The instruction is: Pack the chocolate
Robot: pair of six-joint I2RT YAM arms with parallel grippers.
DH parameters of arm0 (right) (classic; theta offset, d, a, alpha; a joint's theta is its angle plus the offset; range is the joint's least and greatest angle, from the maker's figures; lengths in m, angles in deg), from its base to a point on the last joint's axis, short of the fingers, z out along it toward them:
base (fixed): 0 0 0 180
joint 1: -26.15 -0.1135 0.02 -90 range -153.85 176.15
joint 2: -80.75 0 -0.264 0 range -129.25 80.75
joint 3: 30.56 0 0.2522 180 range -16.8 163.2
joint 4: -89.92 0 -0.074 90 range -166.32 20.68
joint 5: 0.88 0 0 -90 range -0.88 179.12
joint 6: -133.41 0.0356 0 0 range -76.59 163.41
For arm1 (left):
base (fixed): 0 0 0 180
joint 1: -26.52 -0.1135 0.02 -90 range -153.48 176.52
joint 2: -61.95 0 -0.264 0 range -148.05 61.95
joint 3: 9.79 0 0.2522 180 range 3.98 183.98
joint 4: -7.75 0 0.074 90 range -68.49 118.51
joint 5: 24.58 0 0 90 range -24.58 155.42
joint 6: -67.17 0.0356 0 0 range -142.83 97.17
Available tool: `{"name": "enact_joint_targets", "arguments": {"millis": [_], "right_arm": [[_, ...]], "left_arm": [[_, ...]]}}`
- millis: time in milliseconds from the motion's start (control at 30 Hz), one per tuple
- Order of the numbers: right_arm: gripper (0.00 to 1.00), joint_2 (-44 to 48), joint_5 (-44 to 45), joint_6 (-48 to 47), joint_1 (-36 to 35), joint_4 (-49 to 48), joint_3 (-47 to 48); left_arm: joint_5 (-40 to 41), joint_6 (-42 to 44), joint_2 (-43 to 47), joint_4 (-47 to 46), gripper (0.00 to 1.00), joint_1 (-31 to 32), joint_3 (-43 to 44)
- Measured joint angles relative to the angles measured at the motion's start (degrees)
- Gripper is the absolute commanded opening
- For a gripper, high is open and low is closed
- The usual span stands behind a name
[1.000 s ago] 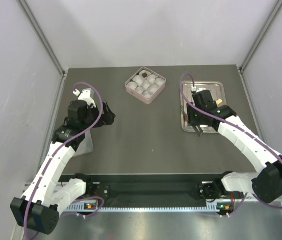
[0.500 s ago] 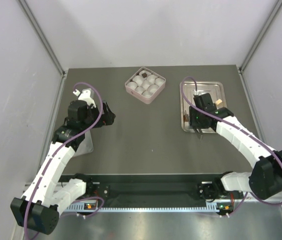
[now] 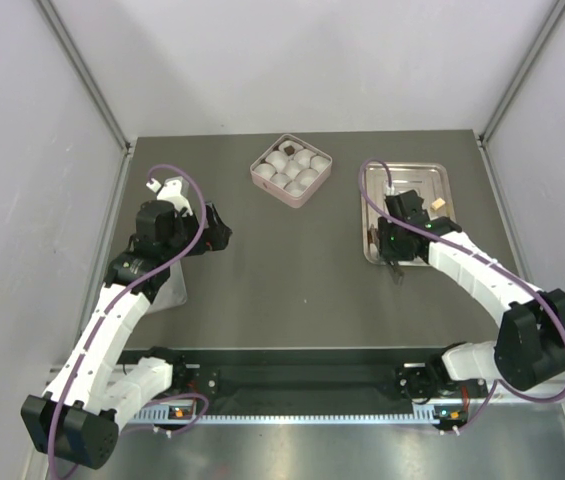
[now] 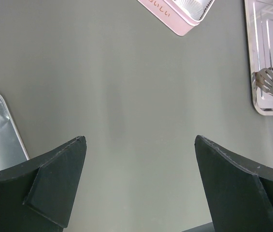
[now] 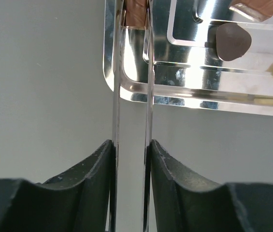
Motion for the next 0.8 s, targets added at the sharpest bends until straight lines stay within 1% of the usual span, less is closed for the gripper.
{"name": "enact_joint_targets", "arguments": {"millis": [133, 233, 333, 533, 800], "right_arm": [[0.31, 0.00, -0.09, -0.02, 0.09, 0.00, 0.00], [0.30, 0.00, -0.11, -0.13, 0.20, 0.35, 0.46], [0.30, 0.00, -0.04, -0.24, 0.24, 2.08, 2.99], [0.29, -2.14, -0.96, -0.72, 0.24, 2.84, 14.38], [0.29, -14.67, -4.31, -0.96, -2.21, -2.19, 28.74]], "left_arm": [[0.00, 0.00, 0.00, 0.00, 0.99, 0.00, 0.00], [0.00, 0.00, 0.00, 0.00, 0.99, 0.00, 0.00], [0.00, 0.00, 0.00, 0.00, 0.99, 0.00, 0.00], [0.02, 0.00, 0.00, 0.00, 0.99, 0.00, 0.00], [0.02, 0.00, 0.00, 0.00, 0.99, 0.00, 0.00]]}}
